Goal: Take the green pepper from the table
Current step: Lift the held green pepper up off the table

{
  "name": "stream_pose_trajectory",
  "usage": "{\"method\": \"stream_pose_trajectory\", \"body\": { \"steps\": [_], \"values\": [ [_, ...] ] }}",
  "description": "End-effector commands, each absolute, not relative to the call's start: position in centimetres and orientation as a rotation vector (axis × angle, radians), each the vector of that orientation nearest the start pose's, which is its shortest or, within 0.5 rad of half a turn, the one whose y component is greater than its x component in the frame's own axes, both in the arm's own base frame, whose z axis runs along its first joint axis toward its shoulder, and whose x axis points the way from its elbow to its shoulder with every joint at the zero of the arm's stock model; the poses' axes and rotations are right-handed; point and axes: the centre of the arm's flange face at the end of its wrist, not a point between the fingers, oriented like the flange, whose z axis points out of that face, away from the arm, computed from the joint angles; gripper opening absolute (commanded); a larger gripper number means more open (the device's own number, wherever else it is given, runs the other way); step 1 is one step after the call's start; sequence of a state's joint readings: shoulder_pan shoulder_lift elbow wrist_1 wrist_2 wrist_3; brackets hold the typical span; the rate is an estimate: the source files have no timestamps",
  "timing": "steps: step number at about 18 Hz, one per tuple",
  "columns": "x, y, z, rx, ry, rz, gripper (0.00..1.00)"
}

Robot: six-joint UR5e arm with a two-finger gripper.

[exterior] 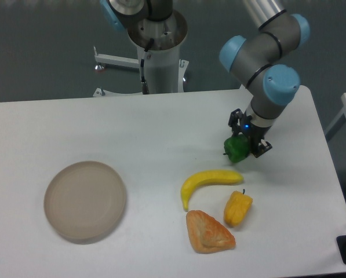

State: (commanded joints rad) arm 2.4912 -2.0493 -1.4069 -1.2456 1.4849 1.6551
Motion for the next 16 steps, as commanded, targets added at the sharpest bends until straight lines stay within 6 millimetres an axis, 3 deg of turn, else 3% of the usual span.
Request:
{"method": "stream_pose_trajectory", "body": {
  "steps": [7, 16],
  "values": [
    [-48.1, 54.6, 34.6, -2.822, 1.107, 0.103, 0.31],
    [-48.7, 55.2, 34.8, -2.823, 1.094, 0.122, 0.31]
  ]
}}
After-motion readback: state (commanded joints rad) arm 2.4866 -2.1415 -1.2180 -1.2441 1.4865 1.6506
